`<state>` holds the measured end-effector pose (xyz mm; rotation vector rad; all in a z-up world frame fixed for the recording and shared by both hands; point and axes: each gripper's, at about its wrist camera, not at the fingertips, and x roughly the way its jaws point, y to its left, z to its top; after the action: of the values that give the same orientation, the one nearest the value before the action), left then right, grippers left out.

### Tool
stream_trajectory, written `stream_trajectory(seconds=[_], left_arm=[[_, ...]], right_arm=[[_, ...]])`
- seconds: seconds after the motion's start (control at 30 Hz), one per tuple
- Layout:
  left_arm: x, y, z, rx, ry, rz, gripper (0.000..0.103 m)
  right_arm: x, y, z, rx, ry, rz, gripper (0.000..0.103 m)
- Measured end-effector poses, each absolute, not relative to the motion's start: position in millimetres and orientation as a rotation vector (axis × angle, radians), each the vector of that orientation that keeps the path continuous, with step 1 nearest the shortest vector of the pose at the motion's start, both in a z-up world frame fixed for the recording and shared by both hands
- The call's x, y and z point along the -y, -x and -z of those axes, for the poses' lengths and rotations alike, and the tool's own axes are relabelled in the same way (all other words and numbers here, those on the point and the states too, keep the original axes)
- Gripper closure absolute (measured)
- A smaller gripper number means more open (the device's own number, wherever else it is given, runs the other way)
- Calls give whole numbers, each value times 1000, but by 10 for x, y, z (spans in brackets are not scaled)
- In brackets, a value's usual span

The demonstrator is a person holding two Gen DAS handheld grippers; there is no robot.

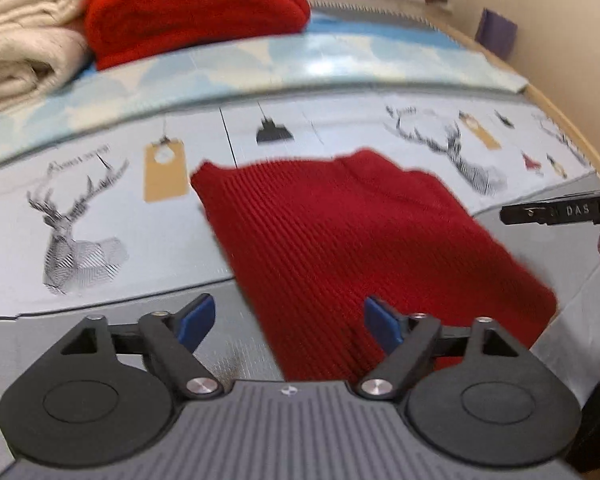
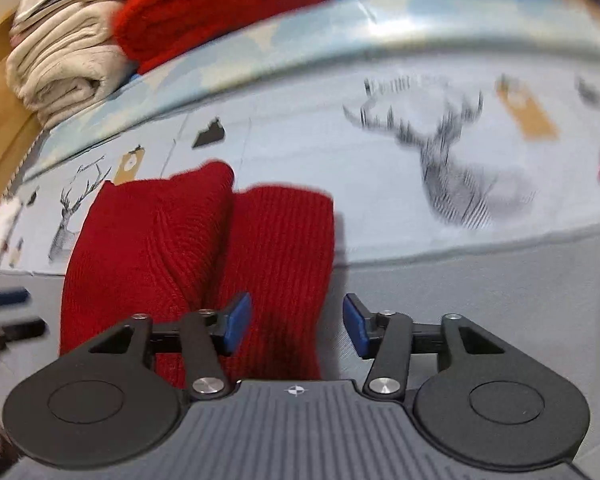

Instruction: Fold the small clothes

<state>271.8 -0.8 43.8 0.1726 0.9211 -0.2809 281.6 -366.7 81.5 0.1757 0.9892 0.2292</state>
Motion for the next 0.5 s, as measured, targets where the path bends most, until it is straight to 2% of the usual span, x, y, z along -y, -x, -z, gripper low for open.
stream_trajectory(seconds=[0.1, 0.17, 0.23, 0.33, 0.5], left_arm=[[51, -2574, -676, -872, -177, 243, 7], [96, -2382, -802, -837, -192, 236, 2], [149, -2187, -914, -794, -216, 203, 1], [188, -1810, -1016, -719, -202, 158, 1], [264, -1266, -872, -639, -198, 106, 1]], right_arm=[[3700, -2667, -1144, -891, -200, -206, 46], [3719, -2482, -1413, -809, -232, -197, 37], [3709, -2254, -1627, -737, -222, -201, 23], [3681, -1873, -1824, -650, -185, -206, 10], [3607, -1310, -1772, -566, -110, -189, 8]])
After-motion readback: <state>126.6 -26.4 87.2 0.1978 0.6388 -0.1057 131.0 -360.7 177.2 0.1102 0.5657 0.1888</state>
